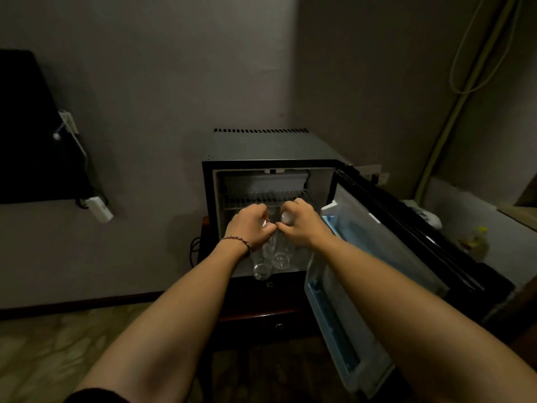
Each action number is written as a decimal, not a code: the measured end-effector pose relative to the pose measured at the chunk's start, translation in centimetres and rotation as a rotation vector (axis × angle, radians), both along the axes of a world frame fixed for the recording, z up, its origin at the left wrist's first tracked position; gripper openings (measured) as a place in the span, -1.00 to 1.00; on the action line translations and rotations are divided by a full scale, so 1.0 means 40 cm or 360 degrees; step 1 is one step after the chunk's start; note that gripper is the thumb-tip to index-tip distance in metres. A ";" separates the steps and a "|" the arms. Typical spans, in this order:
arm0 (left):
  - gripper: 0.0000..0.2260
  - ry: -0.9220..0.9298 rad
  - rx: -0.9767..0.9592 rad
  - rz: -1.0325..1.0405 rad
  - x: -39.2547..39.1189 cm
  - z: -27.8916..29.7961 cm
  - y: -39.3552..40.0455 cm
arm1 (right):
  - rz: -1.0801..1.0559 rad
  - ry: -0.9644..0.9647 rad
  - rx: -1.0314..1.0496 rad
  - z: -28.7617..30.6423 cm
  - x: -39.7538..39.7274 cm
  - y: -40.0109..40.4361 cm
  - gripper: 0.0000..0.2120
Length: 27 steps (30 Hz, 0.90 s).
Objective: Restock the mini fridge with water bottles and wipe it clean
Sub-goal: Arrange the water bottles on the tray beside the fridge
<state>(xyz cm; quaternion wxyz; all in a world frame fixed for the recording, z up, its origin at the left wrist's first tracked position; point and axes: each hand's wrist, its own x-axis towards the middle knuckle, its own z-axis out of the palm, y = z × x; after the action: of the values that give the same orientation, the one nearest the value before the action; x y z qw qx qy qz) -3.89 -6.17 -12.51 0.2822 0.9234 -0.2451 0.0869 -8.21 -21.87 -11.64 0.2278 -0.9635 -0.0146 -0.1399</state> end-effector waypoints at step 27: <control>-0.84 -0.0196 0.0161 0.0044 -0.675 0.324 -0.318 | 0.0460 0.0074 0.0175 0.310 -0.623 -0.403 -0.71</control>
<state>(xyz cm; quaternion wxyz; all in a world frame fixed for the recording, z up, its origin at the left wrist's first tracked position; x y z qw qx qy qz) -30.87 -18.89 0.43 0.2185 0.9327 -0.2531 0.1351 -33.12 -37.98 0.75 0.2984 -0.9404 -0.1403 -0.0837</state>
